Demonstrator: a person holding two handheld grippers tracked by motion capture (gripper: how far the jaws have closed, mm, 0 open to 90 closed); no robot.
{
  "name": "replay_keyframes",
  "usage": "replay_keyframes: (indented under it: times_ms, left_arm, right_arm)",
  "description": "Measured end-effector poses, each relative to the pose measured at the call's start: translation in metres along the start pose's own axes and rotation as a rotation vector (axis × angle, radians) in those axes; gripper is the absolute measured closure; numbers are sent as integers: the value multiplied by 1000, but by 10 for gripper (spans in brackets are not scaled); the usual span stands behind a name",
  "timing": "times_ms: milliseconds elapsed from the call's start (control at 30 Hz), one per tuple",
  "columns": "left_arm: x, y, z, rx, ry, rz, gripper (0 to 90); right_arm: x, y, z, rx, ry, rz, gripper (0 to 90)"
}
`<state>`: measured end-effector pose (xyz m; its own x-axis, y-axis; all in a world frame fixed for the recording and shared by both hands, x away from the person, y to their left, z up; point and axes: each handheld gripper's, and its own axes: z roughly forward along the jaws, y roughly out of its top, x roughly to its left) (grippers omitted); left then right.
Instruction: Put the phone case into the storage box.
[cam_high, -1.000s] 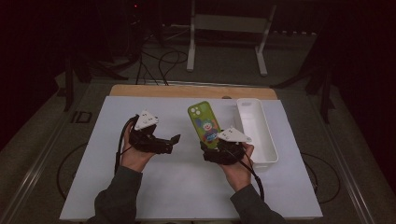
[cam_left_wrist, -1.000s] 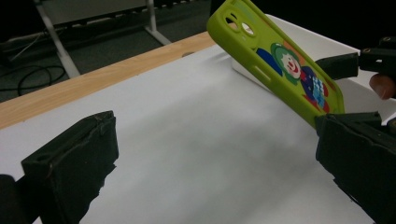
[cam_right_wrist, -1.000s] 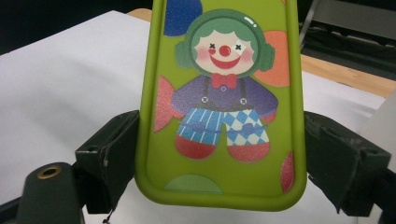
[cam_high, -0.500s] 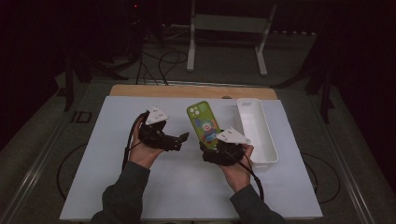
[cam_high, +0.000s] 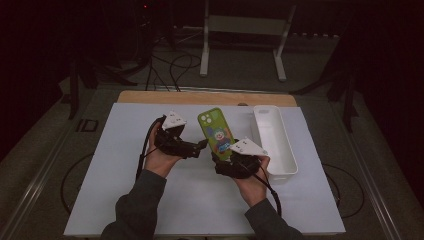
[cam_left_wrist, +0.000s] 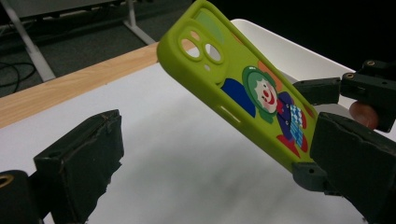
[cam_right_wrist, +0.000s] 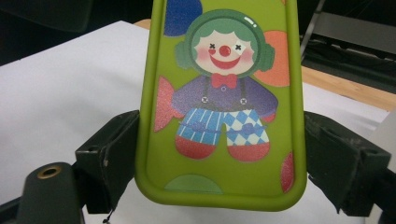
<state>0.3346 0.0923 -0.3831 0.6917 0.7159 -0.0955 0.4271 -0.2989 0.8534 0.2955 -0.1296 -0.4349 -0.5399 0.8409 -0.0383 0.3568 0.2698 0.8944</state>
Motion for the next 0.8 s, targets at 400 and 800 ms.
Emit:
replay_keyframes:
  times_ms: [400,800]
  left_arm:
    - [-4,4,9,10,3,-17,126]
    - [-6,5,18,18,-6,-42,189]
  right_arm:
    - [3,1,-1,-21,10,4,157]
    - [6,3,-4,-46,15,4,157]
